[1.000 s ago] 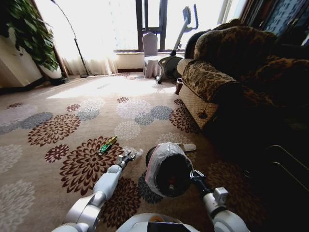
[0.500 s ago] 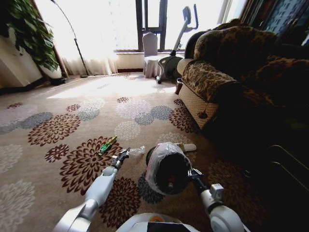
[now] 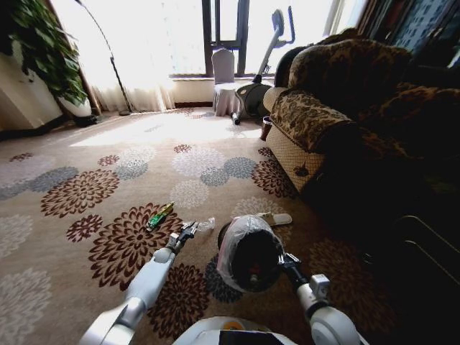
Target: Pick up the trash from the ground and place it into the trash bin.
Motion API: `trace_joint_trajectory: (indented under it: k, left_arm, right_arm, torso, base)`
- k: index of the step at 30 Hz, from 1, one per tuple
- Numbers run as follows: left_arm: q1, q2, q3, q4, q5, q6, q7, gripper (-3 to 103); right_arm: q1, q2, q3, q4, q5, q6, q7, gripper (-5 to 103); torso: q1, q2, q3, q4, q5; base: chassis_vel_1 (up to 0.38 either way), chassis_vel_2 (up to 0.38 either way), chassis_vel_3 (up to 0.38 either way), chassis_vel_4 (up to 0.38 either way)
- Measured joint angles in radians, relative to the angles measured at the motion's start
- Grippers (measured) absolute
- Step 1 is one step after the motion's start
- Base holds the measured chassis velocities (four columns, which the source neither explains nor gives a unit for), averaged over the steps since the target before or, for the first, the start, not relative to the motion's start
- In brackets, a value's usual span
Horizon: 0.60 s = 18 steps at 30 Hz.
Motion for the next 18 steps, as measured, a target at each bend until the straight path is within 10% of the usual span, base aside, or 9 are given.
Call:
trace_joint_trajectory:
  k: [4,18]
  left_arm:
    - [-0.032,0.017,-0.001,0.049,0.133,0.012,-0.029,54]
    - [-0.144,-0.026,-0.023,0.288,0.185,0.028,0.106,100]
  right_arm:
    - [0.004,-0.013,-0.004,0.003,0.006,0.004,-0.007,0]
    - [-0.046,-0.007,0.04,0.02,-0.006,0.022,-0.006,0]
  torso:
    - [0.0,0.0,0.0,0.0009,0.0002]
    - [0.0,0.0,0.0,0.0003,0.0]
  base:
    - [0.0,0.0,0.0,0.0]
    - [0.0,0.0,0.0,0.0]
